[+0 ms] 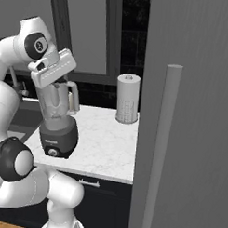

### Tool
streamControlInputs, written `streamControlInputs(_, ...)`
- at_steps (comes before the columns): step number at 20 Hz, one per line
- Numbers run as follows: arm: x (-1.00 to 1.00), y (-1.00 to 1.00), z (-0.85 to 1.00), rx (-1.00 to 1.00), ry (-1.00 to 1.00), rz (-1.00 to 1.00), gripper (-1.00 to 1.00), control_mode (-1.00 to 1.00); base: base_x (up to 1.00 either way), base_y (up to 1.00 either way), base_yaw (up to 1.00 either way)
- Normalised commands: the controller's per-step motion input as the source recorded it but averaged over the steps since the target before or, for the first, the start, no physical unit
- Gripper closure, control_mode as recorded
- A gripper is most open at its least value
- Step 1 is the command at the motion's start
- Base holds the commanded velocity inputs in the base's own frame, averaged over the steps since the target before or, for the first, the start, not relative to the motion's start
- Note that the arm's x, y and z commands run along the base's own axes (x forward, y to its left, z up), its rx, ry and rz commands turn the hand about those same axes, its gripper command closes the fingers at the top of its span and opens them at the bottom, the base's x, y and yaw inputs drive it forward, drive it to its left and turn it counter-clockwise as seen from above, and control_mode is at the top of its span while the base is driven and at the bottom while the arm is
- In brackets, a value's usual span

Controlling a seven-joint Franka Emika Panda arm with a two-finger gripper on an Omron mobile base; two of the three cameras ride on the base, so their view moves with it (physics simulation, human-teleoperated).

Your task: Close the lid blender by securely placing the lid on top.

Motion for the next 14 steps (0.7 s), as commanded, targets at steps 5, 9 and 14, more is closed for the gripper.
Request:
streamControlInputs(5, 0.09, 0.03, -0.08, -0.04, 0.0, -0.21, 1.0, -1.0, 0.0, 0.0, 0.0)
streamControlInputs(9, 0.0, 0.2, -0.14, -0.04, 0.0, -0.16, 1.0, -1.0, 0.0, 0.0, 0.0)
streamControlInputs(14, 0.0, 0.28, -0.2, -0.04, 0.0, -0.13, 1.0, -1.0, 0.0, 0.0, 0.0)
